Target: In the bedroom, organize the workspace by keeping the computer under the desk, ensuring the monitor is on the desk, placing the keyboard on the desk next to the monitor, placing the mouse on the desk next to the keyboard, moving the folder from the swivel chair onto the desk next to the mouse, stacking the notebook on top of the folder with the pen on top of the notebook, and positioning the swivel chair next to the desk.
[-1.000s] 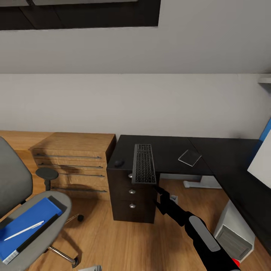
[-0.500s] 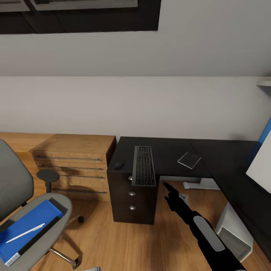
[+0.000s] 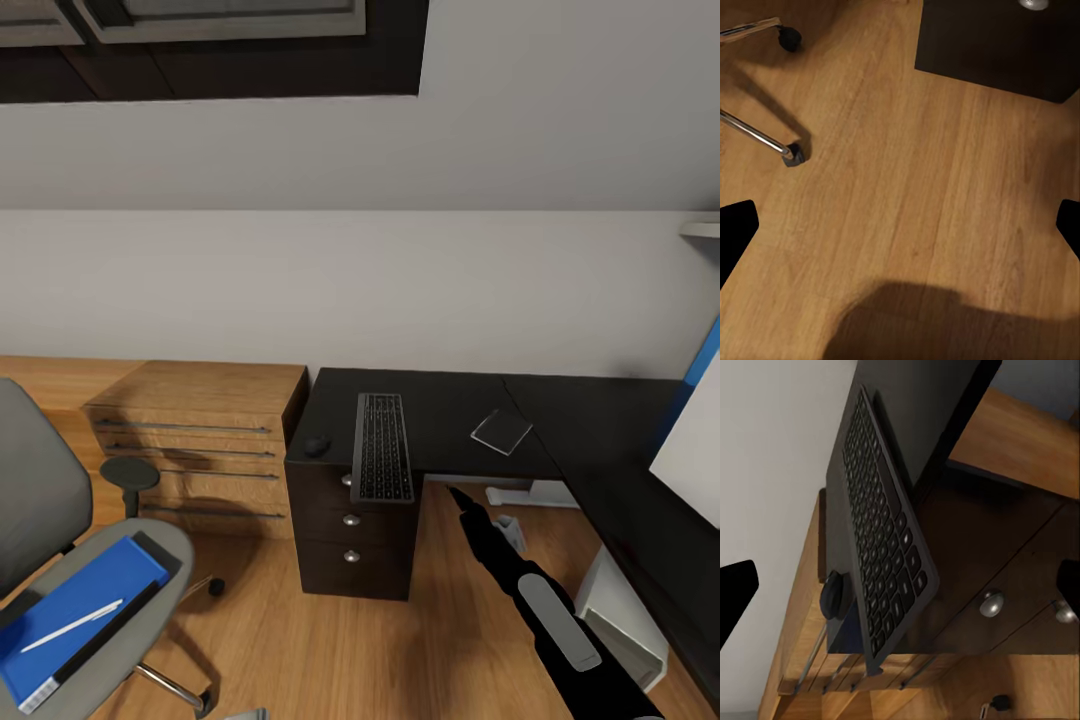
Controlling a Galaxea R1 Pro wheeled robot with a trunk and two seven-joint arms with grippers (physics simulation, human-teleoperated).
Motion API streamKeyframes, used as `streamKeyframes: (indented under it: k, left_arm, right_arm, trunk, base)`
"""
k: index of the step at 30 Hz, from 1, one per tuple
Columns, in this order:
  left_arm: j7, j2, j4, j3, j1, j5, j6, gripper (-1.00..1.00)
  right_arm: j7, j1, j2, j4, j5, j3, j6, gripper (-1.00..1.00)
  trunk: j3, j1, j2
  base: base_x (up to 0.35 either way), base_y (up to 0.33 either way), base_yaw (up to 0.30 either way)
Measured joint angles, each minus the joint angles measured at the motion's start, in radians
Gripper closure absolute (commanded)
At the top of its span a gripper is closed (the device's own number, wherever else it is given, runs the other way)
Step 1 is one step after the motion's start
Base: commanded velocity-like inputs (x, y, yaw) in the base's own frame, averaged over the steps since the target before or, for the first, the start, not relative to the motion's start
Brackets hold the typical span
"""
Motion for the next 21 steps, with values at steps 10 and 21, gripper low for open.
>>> streamKeyframes:
  k: [10, 21]
  left_arm:
    - [-0.004, -0.001, -0.048, -0.003, 0.000, 0.002, 0.002, -1.00]
    - [0.011, -0.016, -0.290, -0.039, 0.000, 0.002, 0.226, -1.00]
  right_arm:
    - [-0.241, -0.001, -0.011, -0.093, 0.075, -0.004, -0.004, -1.00]
    - [-0.657, -0.001, -0.023, -0.347, 0.416, 0.015, 0.099, -1.00]
  trunk:
    - [0.031, -0.038, 0.070]
    - [0.066, -0.081, 0.147]
  base:
    - [0.000, 0.000, 0.000]
    - [0.000, 0.000, 0.000]
